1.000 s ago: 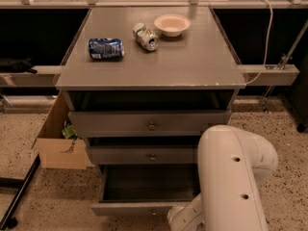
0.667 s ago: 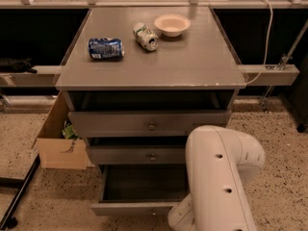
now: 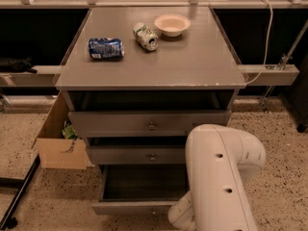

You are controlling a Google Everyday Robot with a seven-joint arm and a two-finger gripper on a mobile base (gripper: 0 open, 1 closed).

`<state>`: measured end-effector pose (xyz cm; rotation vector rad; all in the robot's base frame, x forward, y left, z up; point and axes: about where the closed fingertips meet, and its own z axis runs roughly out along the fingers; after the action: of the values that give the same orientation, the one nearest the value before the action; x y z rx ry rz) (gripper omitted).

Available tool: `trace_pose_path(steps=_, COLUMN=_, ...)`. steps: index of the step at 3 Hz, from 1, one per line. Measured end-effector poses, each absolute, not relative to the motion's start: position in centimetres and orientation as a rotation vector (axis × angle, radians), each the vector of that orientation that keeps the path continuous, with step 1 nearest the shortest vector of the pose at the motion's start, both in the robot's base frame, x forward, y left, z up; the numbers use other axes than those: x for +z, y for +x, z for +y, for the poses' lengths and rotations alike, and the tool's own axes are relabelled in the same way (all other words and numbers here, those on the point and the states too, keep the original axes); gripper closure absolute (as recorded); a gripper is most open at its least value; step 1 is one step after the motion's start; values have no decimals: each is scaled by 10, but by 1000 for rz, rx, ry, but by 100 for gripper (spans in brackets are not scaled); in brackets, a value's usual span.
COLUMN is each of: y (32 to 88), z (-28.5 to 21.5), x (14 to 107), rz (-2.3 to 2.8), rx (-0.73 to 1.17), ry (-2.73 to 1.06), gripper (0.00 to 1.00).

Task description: Close bottom drawer

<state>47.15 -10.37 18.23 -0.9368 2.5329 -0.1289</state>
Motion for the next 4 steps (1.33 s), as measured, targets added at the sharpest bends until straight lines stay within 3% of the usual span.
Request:
trace_pose_path(steps=2, y=539, z=-94, x=252, rz=2449, rx=-41, ry=-818, gripper=100)
trace_pose_path(steps=3, y=538, z=-94, x=252, rz=2449, rx=-40, ry=-821, gripper=100)
trace_pose_path(steps=4, y=494, z=-123, x=231, rz=2489, rx=-65, ry=-874, gripper=100)
